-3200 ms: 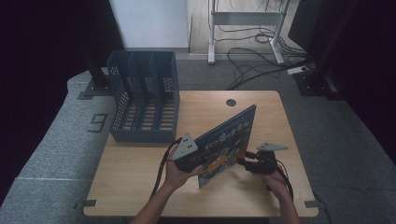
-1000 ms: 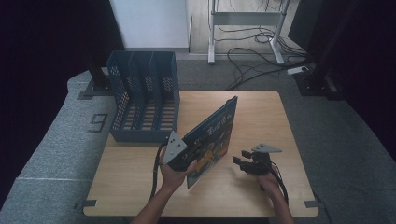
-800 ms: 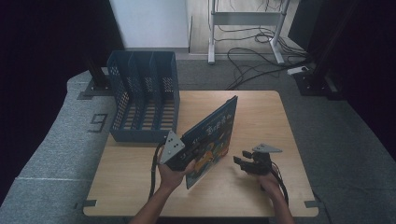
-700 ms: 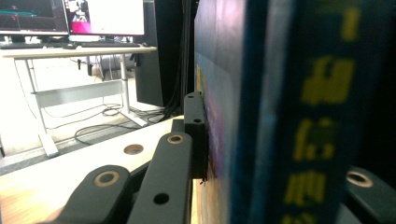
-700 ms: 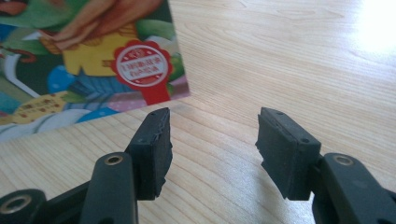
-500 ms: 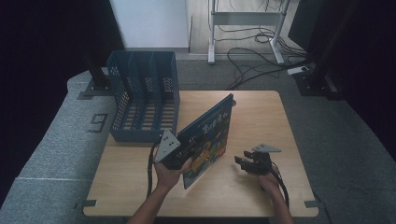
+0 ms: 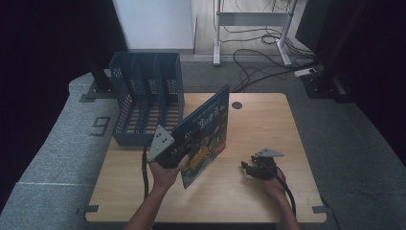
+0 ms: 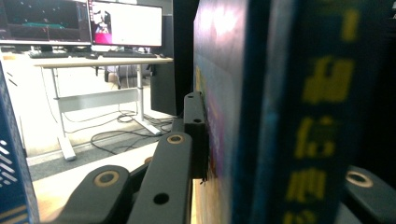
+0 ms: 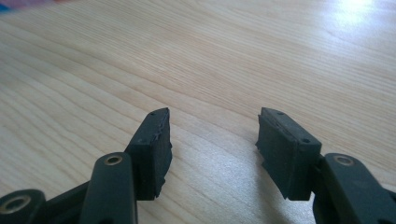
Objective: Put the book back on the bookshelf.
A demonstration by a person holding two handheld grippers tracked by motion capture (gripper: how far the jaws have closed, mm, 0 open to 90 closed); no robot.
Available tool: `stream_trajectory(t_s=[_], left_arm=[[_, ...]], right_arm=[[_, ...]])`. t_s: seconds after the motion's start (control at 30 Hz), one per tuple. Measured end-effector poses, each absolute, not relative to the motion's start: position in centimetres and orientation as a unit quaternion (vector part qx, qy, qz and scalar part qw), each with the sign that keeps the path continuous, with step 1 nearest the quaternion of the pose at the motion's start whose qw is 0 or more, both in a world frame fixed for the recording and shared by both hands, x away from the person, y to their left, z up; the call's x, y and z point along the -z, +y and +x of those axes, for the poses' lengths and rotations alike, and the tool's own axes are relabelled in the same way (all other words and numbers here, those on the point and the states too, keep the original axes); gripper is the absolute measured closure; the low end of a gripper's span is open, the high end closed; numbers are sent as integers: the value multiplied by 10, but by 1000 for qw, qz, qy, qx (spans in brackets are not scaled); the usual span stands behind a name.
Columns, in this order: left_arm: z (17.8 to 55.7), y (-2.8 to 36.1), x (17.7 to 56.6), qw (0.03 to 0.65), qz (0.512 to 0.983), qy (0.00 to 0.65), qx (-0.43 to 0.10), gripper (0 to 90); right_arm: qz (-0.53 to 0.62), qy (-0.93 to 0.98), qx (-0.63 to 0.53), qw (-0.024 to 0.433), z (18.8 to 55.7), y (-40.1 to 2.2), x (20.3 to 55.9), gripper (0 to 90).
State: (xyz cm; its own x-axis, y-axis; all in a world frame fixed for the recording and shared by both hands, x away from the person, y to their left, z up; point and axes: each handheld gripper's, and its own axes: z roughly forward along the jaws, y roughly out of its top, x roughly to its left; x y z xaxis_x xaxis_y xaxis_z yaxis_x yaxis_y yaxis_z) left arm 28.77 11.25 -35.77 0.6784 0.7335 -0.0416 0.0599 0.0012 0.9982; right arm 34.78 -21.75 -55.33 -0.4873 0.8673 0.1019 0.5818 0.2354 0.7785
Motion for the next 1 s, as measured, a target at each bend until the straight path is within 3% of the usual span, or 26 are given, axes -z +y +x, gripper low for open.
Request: stream_trajectory(t_s=[0.23, 1.0], left_arm=[[287, 112, 348, 635, 656, 302, -274, 820], [287, 141, 329, 641, 629, 322, -299, 821]], right_arm=[[463, 777, -373, 206, 347, -210, 554, 419], [468, 774, -379, 196, 348, -213, 554, 406]])
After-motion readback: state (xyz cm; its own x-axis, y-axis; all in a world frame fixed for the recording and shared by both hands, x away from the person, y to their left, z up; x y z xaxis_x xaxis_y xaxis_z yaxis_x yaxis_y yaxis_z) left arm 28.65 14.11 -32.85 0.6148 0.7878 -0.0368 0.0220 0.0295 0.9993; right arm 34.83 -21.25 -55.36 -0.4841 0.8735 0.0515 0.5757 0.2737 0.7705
